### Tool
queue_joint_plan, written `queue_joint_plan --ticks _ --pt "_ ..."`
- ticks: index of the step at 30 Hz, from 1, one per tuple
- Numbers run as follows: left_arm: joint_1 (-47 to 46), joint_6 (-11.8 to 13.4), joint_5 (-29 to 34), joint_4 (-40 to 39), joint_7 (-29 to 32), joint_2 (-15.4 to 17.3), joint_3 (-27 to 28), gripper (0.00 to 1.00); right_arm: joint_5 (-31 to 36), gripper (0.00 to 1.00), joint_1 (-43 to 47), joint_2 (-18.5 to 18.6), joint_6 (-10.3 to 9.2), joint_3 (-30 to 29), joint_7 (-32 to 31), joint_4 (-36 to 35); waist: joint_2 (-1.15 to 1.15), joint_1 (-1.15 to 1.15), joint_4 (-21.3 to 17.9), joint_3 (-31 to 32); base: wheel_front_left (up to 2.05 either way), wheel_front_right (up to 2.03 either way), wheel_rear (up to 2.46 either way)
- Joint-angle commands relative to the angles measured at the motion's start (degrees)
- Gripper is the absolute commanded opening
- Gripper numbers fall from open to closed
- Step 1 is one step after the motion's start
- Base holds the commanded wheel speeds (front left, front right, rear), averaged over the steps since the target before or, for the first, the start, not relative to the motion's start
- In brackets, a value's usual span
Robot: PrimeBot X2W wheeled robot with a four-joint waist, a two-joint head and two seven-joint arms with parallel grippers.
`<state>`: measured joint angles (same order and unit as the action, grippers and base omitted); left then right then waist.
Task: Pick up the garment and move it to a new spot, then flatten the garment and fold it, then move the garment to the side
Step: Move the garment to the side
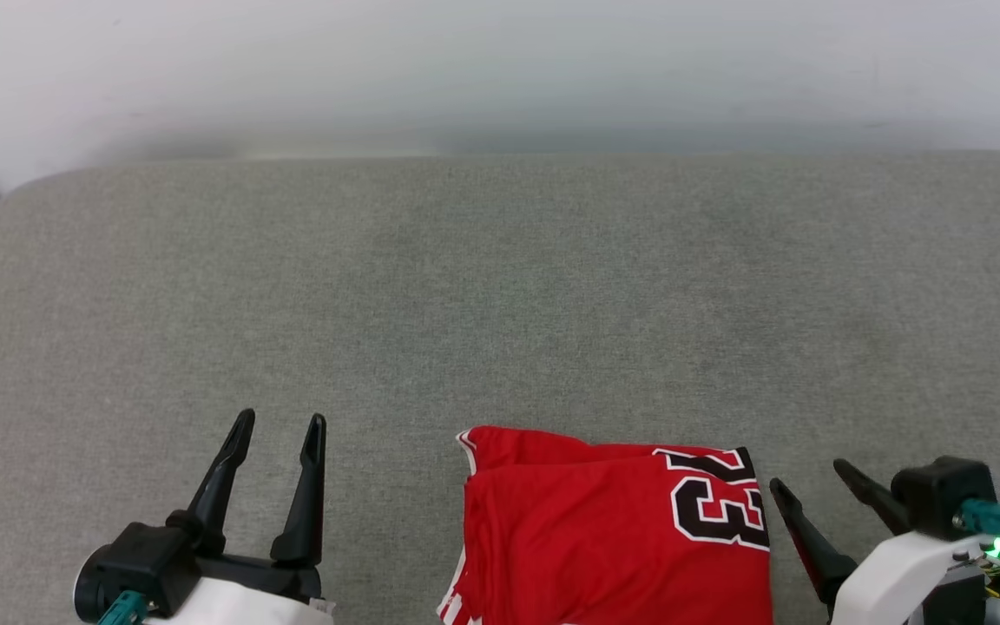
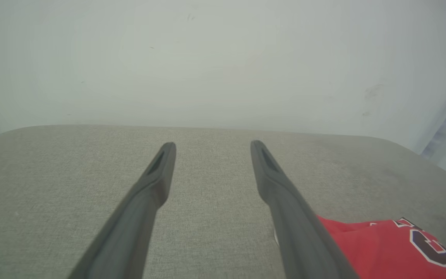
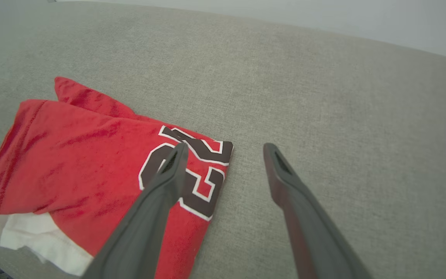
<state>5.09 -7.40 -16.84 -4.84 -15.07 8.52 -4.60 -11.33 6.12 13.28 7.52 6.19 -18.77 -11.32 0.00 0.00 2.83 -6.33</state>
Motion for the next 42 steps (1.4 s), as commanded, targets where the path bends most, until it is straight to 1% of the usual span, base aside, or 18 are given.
queue_joint_plan --ticks 1,3,5,9,12,15,19,22,24,25,26,30,32,36,38,42 --pt "-1.11 -0.04 -0.11 -0.03 -0.13 0.12 0.05 1.0 -2.47 1.0 0.09 -0.36 -0.07 -0.16 -3.05 -0.91 0.0 0.0 0.52 -0.89 0.0 0.0 0.0" --pt "-1.72 -0.04 -0.24 0.04 -0.13 0.17 -0.39 1.0 -5.55 1.0 -0.37 0.46 -0.04 0.9 -9.44 -1.8 0.0 0.0 1.1 -1.9 0.0 0.0 0.0" --pt "-2.32 -0.04 -0.37 0.12 -0.13 0.25 -0.82 1.0 -6.98 1.0 -1.15 1.12 -0.05 0.44 -14.68 -2.17 0.0 0.0 1.78 -2.87 0.0 0.0 0.0" --pt "-3.6 -0.04 -0.52 0.38 -0.13 0.13 -1.48 1.0 -8.6 1.0 -2.06 -0.9 -0.04 -1.04 -23.07 -0.65 0.0 0.0 3.35 -4.57 0.0 0.0 0.0" --pt "-4.82 -0.04 -1.47 0.35 -0.13 -0.54 -1.58 1.0 -7.85 1.0 -2.9 -1.66 -0.04 -1.34 -28.1 0.88 0.0 0.0 4.59 -5.76 0.0 0.0 0.0" --pt "-5.6 -0.04 -1.95 0.22 -0.13 -0.58 -2.03 1.0 -7.51 1.0 -3.98 -3.53 -0.04 -2.34 -29.41 2.42 0.0 0.0 5.87 -6.77 0.0 0.0 0.0" --pt "-6.35 -0.04 -2.09 0.33 -0.13 -0.8 -2.43 1.0 -6.69 1.0 -4.65 -4.96 -0.04 -1.64 -30.2 5.26 0.0 0.0 7.24 -7.72 0.0 0.0 0.0" --pt "-6.61 -0.04 -2.08 0.55 -0.13 -0.89 -2.78 1.0 -6.11 1.0 -4.71 -5.66 -0.04 -0.55 -30.43 7.7 0.0 0.0 7.93 -8.09 0.0 0.0 0.0" --pt "-6.64 -0.04 -2.04 0.76 -0.13 -0.95 -3.0 1.0 -5.61 0.98 -4.86 -5.24 -0.03 0.69 -30.22 9.33 0.0 0.0 8.19 -8.04 0.0 0.0 0.0" --pt "-6.63 -0.04 -2.02 0.88 -0.13 -0.96 -3.02 1.0 -5.12 0.41 -4.94 -4.85 -0.03 1.35 -29.88 9.95 0.0 0.0 8.25 -7.96 0.0 0.0 0.0" --pt "-6.62 -0.04 -2.0 1.04 -0.13 -0.99 -3.0 1.0 -4.74 0.0 -5.2 -4.31 -0.03 2.04 -29.22 10.33 0.0 0.0 8.27 -7.81 0.0 0.0 0.0" --pt "-5.74 -0.04 -1.55 1.56 -0.13 -0.81 -2.86 1.0 -3.24 0.0 -7.06 -1.69 -0.05 3.94 -26.82 10.56 0.0 0.0 7.4 -6.63 0.0 0.0 0.0" --pt "-5.26 -0.04 -1.2 1.83 -0.13 -0.56 -2.79 1.0 -1.27 0.0 -9.03 0.81 -0.09 5.53 -25.83 9.73 0.0 0.0 6.34 -6.0 0.0 0.0 0.0" --pt "-4.14 -0.04 -1.24 1.8 -0.13 -0.73 -3.07 1.0 3.41 0.0 -13.66 7.57 -0.06 11.57 -24.66 7.89 0.0 0.0 2.71 -4.94 0.0 0.0 0.0" --pt "-4.05 -0.04 -0.95 1.88 -0.13 -0.87 -4.06 1.0 5.35 0.0 -16.32 11.37 -0.06 14.49 -24.51 6.99 0.0 0.0 0.61 -4.68 0.0 0.0 0.0" --pt "-5.11 -0.04 -0.78 1.63 -0.13 -1.32 -7.03 1.0 6.75 0.0 -21.74 18.55 -0.07 18.84 -25.41 4.94 0.0 0.0 -4.01 -5.52 0.0 0.0 0.0"
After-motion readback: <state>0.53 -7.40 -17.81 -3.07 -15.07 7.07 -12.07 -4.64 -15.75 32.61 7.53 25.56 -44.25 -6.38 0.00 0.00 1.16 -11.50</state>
